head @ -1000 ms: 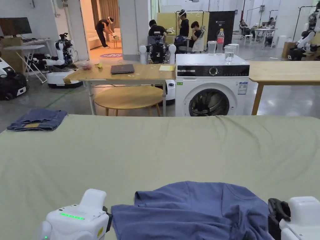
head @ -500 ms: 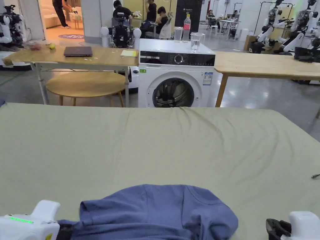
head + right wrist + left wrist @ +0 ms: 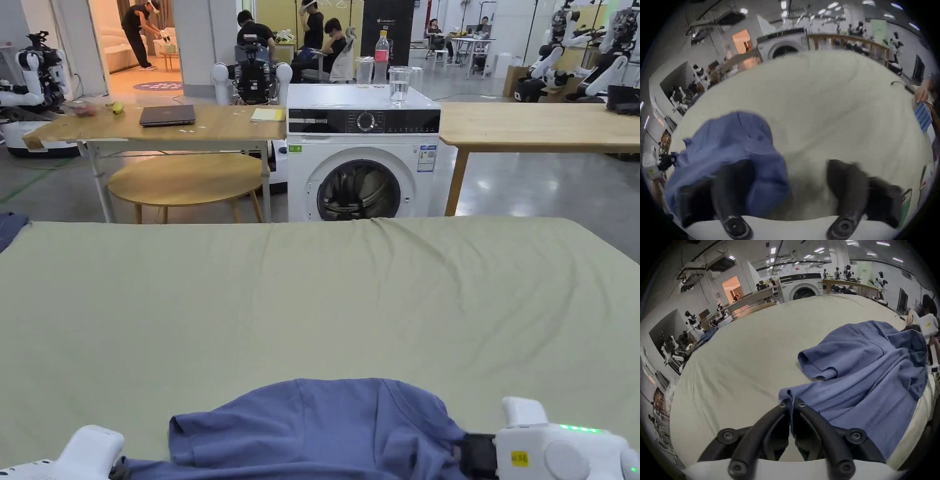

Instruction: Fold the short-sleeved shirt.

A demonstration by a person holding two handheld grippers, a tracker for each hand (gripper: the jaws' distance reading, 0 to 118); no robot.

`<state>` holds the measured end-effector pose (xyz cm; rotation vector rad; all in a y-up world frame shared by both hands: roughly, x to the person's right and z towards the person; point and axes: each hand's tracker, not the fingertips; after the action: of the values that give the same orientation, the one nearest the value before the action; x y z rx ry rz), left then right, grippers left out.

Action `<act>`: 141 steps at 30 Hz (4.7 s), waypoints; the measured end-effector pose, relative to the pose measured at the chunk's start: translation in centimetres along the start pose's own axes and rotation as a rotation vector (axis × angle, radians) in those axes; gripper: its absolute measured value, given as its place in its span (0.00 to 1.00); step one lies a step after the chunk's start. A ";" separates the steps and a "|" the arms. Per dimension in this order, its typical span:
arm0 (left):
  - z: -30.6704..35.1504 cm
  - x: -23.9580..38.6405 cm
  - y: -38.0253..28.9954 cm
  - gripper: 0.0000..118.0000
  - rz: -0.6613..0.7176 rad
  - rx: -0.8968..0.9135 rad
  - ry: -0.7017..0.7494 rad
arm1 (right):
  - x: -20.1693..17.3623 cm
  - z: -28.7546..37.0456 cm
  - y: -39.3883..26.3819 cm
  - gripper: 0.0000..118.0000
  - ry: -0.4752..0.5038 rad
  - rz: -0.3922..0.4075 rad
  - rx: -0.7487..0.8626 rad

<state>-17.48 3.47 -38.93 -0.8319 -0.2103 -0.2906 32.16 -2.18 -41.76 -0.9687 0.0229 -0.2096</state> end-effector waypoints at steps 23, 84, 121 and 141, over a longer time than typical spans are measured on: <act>16.3 -13.3 12.4 0.00 0.044 0.367 0.284 | -6.7 24.9 11.9 0.04 -0.127 0.239 0.575; 22.4 -0.4 -8.7 0.71 0.270 0.555 0.133 | -19.6 25.5 -13.8 0.68 -0.051 0.279 0.791; 6.8 -9.2 -17.5 0.00 0.265 0.065 0.023 | -19.7 14.1 -12.5 0.00 -0.013 0.292 0.484; 10.7 -9.0 -13.2 0.00 0.318 0.203 0.024 | -8.4 -3.1 9.0 0.95 -0.015 0.340 0.146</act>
<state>-31.07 4.66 -25.42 -0.6478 -0.0811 0.0198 25.07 1.78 -51.50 -0.8061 0.1555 0.1083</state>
